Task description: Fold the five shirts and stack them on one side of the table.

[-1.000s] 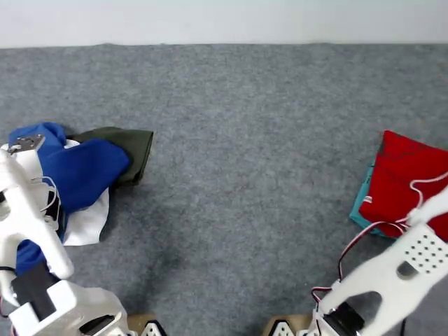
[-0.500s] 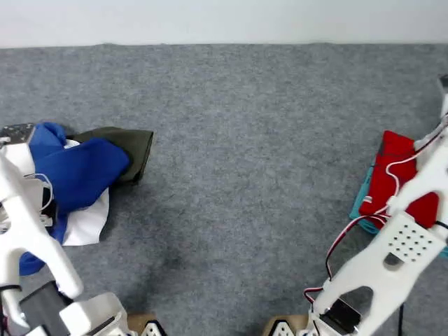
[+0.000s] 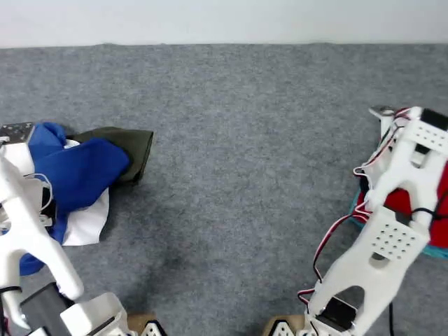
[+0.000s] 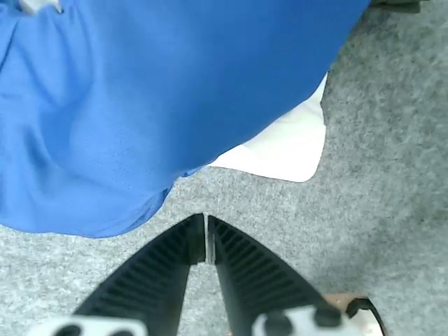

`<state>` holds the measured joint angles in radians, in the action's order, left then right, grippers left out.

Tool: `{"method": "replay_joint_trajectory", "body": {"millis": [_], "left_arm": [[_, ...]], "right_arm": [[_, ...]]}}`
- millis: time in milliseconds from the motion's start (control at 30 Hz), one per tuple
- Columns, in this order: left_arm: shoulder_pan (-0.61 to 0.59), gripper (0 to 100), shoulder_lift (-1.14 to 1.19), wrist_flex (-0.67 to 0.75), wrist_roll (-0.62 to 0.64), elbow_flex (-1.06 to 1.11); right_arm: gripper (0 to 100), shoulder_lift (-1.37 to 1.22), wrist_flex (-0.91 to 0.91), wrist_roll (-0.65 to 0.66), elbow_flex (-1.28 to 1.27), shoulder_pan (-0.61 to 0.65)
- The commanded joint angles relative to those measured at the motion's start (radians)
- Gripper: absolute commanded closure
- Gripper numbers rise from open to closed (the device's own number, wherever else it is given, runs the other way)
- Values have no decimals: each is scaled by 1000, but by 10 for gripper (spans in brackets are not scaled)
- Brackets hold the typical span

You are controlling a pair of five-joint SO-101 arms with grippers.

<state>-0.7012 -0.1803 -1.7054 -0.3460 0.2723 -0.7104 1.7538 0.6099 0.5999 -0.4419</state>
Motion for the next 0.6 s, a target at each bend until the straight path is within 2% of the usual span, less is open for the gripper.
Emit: {"method": "replay_joint_trajectory", "body": {"millis": [0, 200, 367, 467, 567], "left_arm": [[6, 984, -43, -3, 6, -2], [32, 983, -83, -18, 6, -22], [138, 972, -140, -20, -9, -24], [172, 877, -144, -18, -74, -24], [129, 786, -141, 9, -91, -45]], "right_arm": [[966, 125, 42, -11, 25, 19], [966, 343, 45, -9, -6, 7], [962, 530, 44, -68, -230, 50], [962, 619, 42, -72, -385, 76], [962, 690, 42, -84, -512, 84]]}}
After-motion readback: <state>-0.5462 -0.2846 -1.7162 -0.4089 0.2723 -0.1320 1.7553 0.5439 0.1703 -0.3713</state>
